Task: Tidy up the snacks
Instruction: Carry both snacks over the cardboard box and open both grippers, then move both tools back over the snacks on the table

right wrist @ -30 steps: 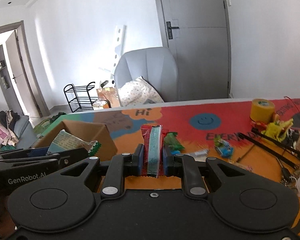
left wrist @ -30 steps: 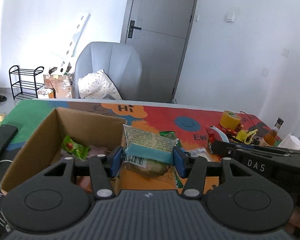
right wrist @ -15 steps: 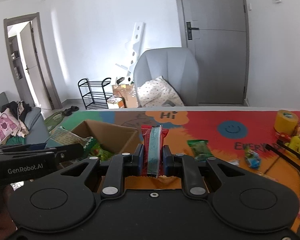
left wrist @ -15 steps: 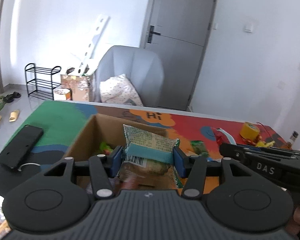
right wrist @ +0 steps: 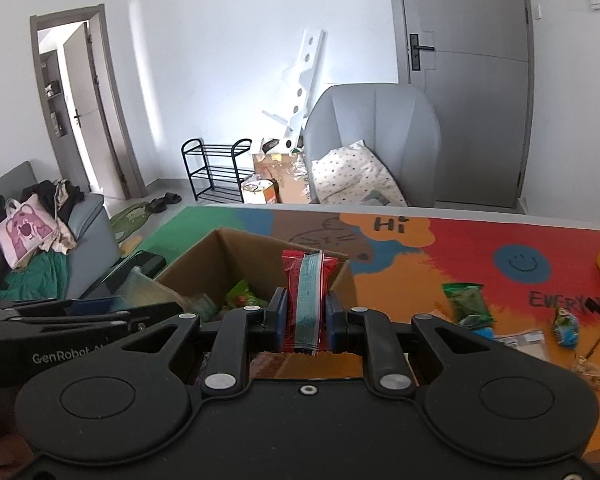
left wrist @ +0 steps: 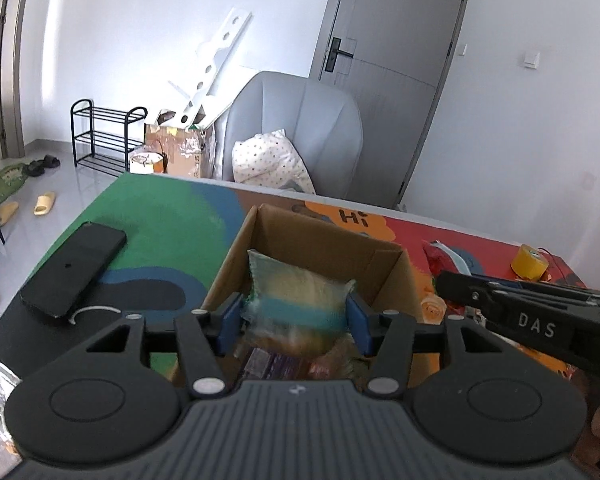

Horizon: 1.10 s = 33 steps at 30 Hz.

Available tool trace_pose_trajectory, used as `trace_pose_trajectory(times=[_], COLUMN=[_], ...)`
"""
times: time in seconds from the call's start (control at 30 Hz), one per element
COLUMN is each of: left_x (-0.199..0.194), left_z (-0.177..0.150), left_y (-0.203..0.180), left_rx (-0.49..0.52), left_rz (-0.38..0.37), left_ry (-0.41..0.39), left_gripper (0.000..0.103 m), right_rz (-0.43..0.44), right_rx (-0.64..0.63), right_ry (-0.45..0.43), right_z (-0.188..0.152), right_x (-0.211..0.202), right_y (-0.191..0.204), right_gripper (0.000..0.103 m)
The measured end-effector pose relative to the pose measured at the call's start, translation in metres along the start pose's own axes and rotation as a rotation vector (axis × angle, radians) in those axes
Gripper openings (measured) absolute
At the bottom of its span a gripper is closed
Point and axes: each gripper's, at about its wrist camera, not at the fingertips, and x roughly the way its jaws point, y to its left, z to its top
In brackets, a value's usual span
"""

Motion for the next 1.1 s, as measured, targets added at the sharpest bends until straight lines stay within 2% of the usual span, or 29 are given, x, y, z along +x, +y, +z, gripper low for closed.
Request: trace_pose_trajectory(times=[0.1, 0.27, 0.3, 0.43, 0.5, 0.63, 0.7, 0.93, 1.1], left_x=[-0.003, -0.008, -0.010, -0.012, -0.012, -0.011, -0.010, -0.009, -0.005], left_z=[0.000, 0.001, 0.001, -0.002, -0.002, -0.004, -0.003, -0.010, -0.013], left_y=[0.006, 0.013, 0.014, 0.014, 0.013, 0.006, 0.002, -0.021, -0.038], left_rx=[-0.021, -0.049, -0.053, -0.070, -0.072, -0.060, -0.054, -0.002, 0.020], left_rz=[0.007, 0.021, 0.023, 0.036, 0.040, 0.042, 0.032, 0.014, -0.007], left_ry=[-0.009, -0.036, -0.038, -0.039, -0.042, -0.039, -0.040, -0.053, -0.020], left_gripper=[0.067, 0.073, 0.075, 0.082, 0.085, 0.089, 0.092, 0.098, 0.103], right_rz=[0.005, 0.027, 0.039, 0.043, 0.029, -0.002, -0.018, -0.069, -0.092], right_rx=[0.002, 0.009, 0.018, 0.020, 0.033, 0.065, 0.076, 0.104, 0.131], right_ry=[0.004, 0.004, 0.009, 0.002, -0.004, -0.008, -0.012, -0.024, -0.034], right_z=[0.000, 0.001, 0.002, 0.003, 0.002, -0.002, -0.005, -0.015, -0.023], right_x=[0.002, 0.004, 0.007, 0.003, -0.001, -0.007, -0.011, -0.028, -0.040], right_y=[0.003, 0.006, 0.006, 0.007, 0.002, -0.010, -0.016, -0.037, -0.055], right_gripper=[0.018, 0.019, 0.026, 0.034, 0.042, 0.044, 0.052, 0.062, 0.080])
